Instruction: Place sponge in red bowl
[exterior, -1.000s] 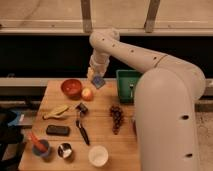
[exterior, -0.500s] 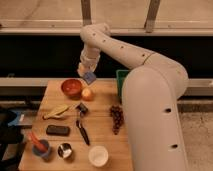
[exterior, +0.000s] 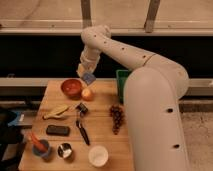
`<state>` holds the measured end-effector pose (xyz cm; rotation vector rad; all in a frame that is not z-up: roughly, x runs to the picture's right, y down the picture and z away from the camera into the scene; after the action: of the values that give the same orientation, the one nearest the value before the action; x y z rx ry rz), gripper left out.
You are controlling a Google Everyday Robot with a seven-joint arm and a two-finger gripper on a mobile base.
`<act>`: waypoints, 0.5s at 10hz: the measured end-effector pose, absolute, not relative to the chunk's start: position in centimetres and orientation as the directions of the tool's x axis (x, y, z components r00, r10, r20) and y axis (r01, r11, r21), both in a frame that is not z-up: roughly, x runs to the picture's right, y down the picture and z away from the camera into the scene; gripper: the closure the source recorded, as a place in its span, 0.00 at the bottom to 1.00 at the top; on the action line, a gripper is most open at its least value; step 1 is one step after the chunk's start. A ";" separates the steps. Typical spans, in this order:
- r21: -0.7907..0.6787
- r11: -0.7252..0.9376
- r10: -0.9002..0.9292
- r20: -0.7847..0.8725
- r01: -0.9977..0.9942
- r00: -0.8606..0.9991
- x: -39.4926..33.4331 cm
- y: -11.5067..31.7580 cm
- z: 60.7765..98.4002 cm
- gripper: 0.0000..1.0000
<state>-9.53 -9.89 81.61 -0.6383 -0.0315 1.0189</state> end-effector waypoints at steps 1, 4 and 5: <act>-0.535 0.363 0.803 -0.237 -0.763 0.548 -11.1 -9.6 82.1 1.00; -0.613 0.369 0.800 -0.173 -0.699 0.574 -15.8 -8.6 83.5 1.00; -0.632 0.370 0.798 -0.159 -0.681 0.581 -16.5 -8.3 84.0 1.00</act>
<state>-16.49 -8.27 83.97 -0.7149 -0.1850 0.9557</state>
